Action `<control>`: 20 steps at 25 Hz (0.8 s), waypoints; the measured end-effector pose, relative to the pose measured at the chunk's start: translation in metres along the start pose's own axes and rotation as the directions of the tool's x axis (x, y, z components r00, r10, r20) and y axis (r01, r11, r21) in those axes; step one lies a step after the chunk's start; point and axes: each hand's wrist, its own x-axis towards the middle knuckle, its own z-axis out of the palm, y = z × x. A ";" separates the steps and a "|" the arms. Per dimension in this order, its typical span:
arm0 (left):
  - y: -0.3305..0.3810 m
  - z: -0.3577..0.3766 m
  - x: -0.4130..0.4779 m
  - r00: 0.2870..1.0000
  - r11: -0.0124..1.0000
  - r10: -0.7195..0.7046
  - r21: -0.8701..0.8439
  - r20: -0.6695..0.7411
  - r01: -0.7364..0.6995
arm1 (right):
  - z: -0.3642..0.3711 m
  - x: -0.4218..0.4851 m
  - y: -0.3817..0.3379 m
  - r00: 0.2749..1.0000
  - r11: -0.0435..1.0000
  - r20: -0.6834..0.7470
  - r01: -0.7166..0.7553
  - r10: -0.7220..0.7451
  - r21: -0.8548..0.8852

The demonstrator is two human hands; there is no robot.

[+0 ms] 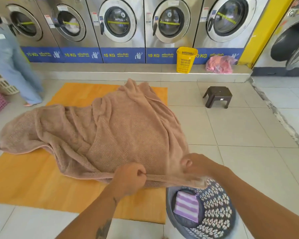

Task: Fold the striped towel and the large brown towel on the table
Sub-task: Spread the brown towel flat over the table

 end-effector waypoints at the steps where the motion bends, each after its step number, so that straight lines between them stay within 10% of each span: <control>1: 0.003 -0.004 0.003 0.999 0.998 0.002 -0.065 -0.052 -0.005 | 0.000 0.006 -0.009 0.999 1.000 -0.036 0.001 0.000 0.028; 5: -0.005 -0.014 0.023 0.982 0.973 -0.092 -0.226 -0.167 0.053 | 0.011 0.038 -0.045 0.990 0.979 -0.137 0.052 -0.025 0.197; 12: -0.048 -0.018 0.062 0.982 0.995 -0.099 -0.032 -0.159 0.095 | 0.066 0.070 -0.057 0.922 0.969 -0.345 -0.103 0.178 0.224; 17: -0.063 -0.012 0.065 0.999 0.983 0.034 0.178 0.017 -0.036 | 0.028 0.051 -0.051 0.916 0.955 0.280 -0.297 0.288 -0.011; 20: -0.062 -0.033 0.077 0.982 0.995 0.095 -0.015 0.166 -0.094 | 0.003 0.064 -0.060 0.942 0.948 0.118 -0.317 0.313 0.018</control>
